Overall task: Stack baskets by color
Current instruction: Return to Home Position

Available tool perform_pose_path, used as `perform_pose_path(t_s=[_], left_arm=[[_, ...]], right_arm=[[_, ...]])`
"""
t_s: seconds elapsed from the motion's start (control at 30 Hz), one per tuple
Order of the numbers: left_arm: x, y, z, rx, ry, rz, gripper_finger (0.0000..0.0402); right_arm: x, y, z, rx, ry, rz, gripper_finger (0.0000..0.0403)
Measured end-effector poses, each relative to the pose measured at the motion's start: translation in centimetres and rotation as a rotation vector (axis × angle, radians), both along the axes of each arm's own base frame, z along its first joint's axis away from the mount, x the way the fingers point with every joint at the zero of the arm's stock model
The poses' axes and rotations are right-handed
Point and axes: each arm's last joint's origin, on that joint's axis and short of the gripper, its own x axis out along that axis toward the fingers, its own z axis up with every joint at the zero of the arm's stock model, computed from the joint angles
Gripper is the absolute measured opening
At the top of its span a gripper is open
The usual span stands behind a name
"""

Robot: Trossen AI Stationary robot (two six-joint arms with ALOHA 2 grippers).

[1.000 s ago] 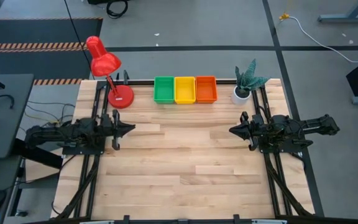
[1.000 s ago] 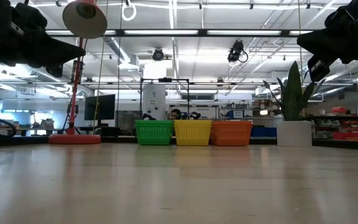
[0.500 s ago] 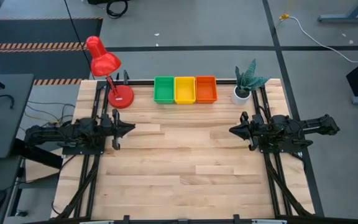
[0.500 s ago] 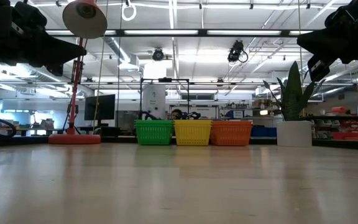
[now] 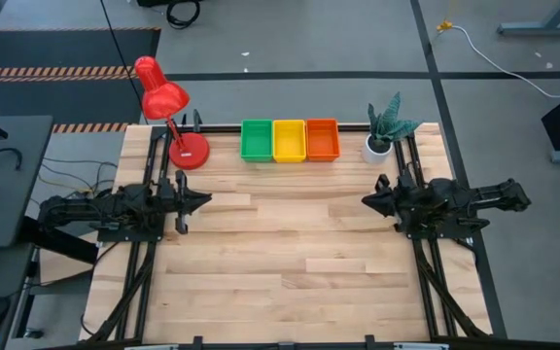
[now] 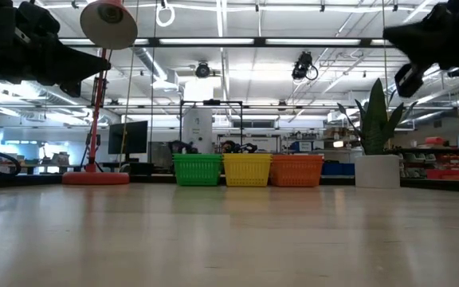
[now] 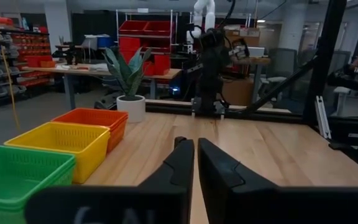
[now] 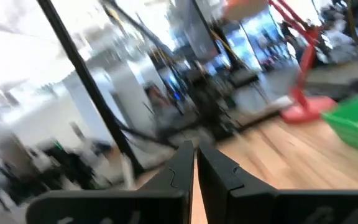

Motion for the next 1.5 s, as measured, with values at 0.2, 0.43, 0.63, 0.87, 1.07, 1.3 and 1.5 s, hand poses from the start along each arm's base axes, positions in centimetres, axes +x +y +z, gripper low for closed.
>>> perform_pose_path(t_s=[0.2, 0.43, 0.63, 0.87, 1.07, 1.3, 1.5], left_arm=[[0.0, 0.0, -0.1, 0.000, 0.006, 0.000, 0.0036], [0.0, 0.0, 0.0, 0.000, 0.003, -0.001, 0.0026], [0.0, 0.0, 0.0, 0.000, 0.003, 0.000, 0.0030], [0.0, 0.0, 0.0, 0.000, 0.002, -0.001, 0.0034], [0.0, 0.0, 0.0, 0.000, 0.002, 0.000, 0.0025], [0.0, 0.0, 0.0, 0.000, 0.001, 0.000, 0.0028], [0.0, 0.0, 0.0, 0.000, 0.002, 0.000, 0.0036]], right_arm=[[-0.6, 0.0, 1.5, 0.068, -0.161, 0.025, 0.0026], [-0.4, 0.0, 1.0, -0.289, -0.141, 0.097, 0.0007], [-0.1, -0.8, 0.0, -0.349, -0.020, 0.021, 0.0003], [0.0, -1.2, -1.6, -0.250, 0.156, -0.047, 0.0002], [0.0, -1.2, -1.6, -0.292, 0.163, -0.079, 0.0002], [0.0, -1.2, -1.6, -0.324, 0.167, -0.081, 0.0028], [0.0, -1.2, -1.6, -0.324, 0.167, -0.081, 0.0034]])
